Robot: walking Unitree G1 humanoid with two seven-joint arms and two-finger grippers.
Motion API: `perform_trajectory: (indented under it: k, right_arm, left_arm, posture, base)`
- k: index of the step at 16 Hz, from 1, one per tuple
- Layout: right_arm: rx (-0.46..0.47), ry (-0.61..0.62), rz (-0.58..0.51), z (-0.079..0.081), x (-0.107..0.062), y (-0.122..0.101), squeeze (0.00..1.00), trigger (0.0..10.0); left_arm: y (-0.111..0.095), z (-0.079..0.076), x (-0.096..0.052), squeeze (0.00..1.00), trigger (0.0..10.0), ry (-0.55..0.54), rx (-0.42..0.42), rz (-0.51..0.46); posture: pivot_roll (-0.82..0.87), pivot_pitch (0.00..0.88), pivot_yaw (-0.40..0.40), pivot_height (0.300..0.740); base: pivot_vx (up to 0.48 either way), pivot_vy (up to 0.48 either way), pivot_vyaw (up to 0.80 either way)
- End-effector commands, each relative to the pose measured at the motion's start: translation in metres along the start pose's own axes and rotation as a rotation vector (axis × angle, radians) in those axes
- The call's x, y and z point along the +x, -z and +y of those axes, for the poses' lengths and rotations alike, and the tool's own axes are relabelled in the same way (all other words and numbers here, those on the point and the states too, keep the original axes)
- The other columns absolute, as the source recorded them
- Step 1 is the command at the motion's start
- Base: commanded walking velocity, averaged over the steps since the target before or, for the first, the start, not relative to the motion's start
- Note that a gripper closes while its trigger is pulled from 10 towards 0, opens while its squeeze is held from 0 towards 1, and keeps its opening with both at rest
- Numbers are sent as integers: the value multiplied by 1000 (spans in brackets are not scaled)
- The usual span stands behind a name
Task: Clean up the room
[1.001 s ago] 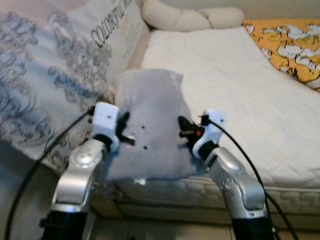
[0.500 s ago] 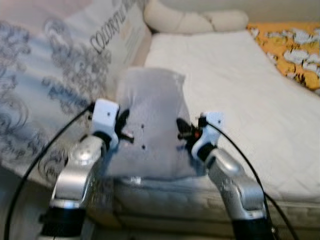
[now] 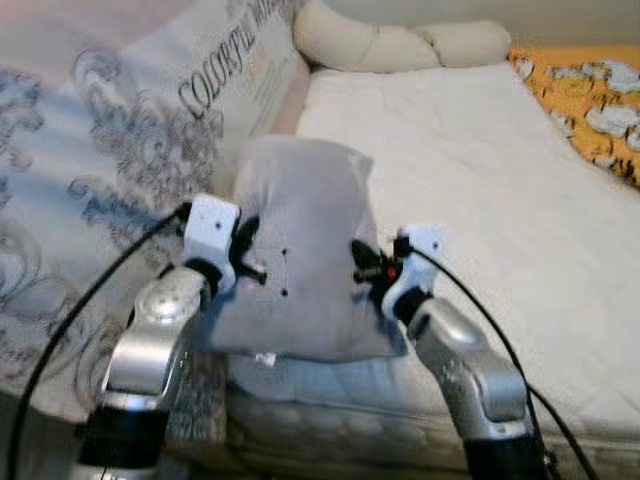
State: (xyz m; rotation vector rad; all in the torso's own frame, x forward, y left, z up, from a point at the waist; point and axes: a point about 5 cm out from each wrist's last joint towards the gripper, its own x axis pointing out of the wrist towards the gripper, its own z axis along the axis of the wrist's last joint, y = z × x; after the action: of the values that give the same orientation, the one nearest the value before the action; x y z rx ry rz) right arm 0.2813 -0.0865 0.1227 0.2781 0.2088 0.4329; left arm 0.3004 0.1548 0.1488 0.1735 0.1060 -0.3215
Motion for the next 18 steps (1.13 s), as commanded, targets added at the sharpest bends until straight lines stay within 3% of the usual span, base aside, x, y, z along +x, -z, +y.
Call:
perform_trajectory:
  k: [1, 4, 7, 9, 12, 13, 15, 18]
  right_arm:
    - [-6, 15, -25, -5, -3, -7, 0, 10000]
    - [0, 40, -25, -9, 0, -6, 0, 10000]
    - [11, 81, -28, -18, 12, -6, 0, 10000]
    - [35, 96, -30, -25, 27, -5, 0, 10000]
    - [26, 97, -14, -28, 52, -5, 0, 10000]
    - [32, 92, -8, -30, 65, -6, 1000, 10000]
    - [20, 86, -9, -32, 71, -9, 1000, 10000]
    - [34, 102, -60, -42, 64, -12, 1000, 10000]
  left_arm:
    - [-8, -5, 3, 0, 10000, 22, 15, -46]
    - [-10, -7, 11, 0, 10000, 57, 66, -42]
    - [-11, 1, 31, 0, 10000, 70, 147, -25]
    - [-13, 7, 49, 0, 10000, 81, 200, -13]
    - [-27, 18, 71, 0, 10000, 56, 210, -31]
    - [-39, 24, 82, 0, 10000, 25, 238, -44]
    - [-47, 29, 89, 0, 10000, 2, 234, -46]
    - [-44, 28, 94, 0, 10000, 4, 243, -40]
  posture:
    - [-78, 0, 76, 740]
    - [-78, 0, 70, 740]
    - [-75, 0, 60, 740]
    - [-73, 0, 55, 740]
    - [-80, 0, 67, 740]
    - [-79, 0, 72, 740]
    - [-81, 0, 75, 740]
    - [-102, 0, 84, 740]
  base:
    - [0, 0, 0]
    - [0, 0, 0]
    - [0, 0, 0]
    - [0, 0, 0]
    - [0, 0, 0]
    - [0, 0, 0]
    - [0, 0, 0]
    - [0, 0, 0]
